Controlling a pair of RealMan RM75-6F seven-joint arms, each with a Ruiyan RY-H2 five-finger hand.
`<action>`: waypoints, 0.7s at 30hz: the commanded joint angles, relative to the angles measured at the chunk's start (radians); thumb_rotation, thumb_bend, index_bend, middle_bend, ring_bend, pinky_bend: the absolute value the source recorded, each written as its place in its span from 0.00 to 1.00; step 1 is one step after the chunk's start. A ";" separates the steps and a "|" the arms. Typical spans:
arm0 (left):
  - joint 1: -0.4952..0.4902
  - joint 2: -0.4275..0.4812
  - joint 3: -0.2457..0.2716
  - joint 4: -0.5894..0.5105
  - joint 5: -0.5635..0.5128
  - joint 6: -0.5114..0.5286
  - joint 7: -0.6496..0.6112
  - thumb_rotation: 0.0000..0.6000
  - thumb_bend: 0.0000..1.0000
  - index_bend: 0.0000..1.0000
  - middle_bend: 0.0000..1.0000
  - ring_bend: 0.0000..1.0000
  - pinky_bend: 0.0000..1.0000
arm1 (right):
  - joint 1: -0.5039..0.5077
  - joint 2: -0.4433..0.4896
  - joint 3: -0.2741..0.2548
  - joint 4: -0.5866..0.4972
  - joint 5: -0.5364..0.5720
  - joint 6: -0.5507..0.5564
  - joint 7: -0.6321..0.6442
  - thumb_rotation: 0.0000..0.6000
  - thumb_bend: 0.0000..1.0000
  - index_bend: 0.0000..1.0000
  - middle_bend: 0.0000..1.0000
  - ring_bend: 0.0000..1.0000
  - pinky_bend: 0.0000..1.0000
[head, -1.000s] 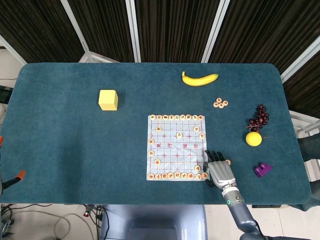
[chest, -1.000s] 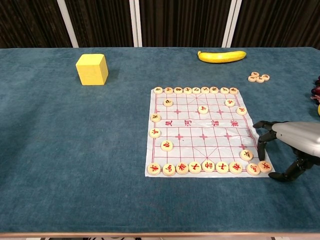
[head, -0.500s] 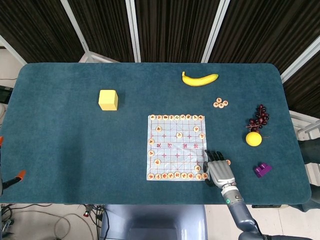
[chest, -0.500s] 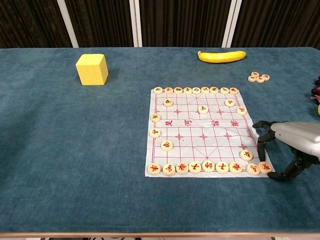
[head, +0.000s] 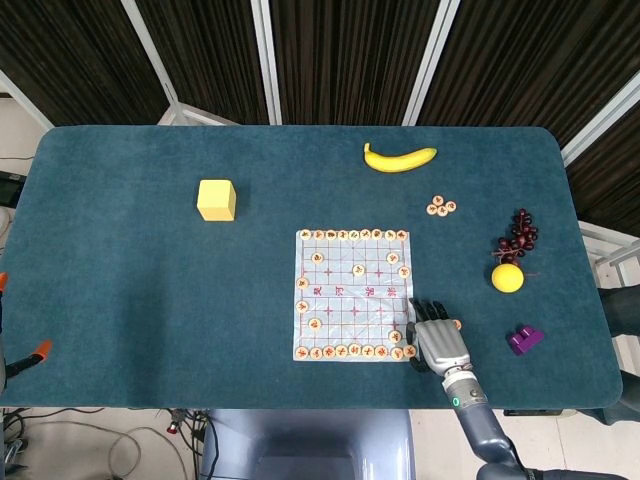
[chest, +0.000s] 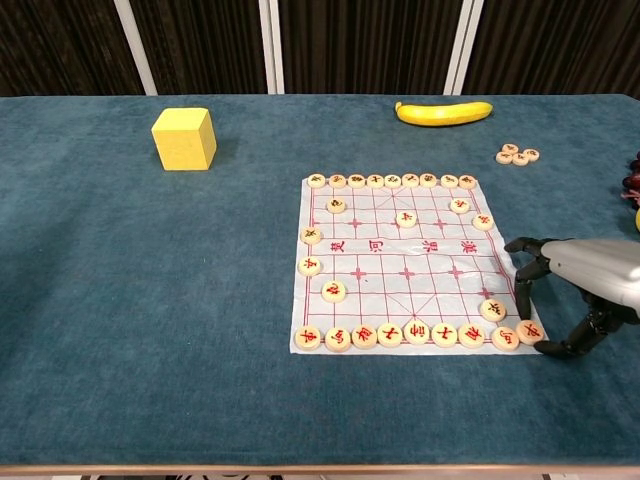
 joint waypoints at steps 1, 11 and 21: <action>0.000 0.000 0.000 0.000 0.000 0.001 0.000 1.00 0.04 0.05 0.00 0.00 0.07 | 0.004 0.005 0.005 -0.005 0.004 -0.001 -0.001 1.00 0.37 0.54 0.00 0.00 0.07; 0.000 -0.001 0.000 0.000 0.001 0.001 0.002 1.00 0.04 0.05 0.00 0.00 0.07 | 0.037 0.032 0.034 -0.026 0.058 -0.026 -0.018 1.00 0.37 0.54 0.00 0.00 0.07; 0.001 -0.001 0.001 -0.002 0.004 0.006 0.005 1.00 0.04 0.05 0.00 0.00 0.07 | 0.067 0.017 0.043 -0.009 0.105 -0.030 -0.040 1.00 0.37 0.54 0.00 0.00 0.07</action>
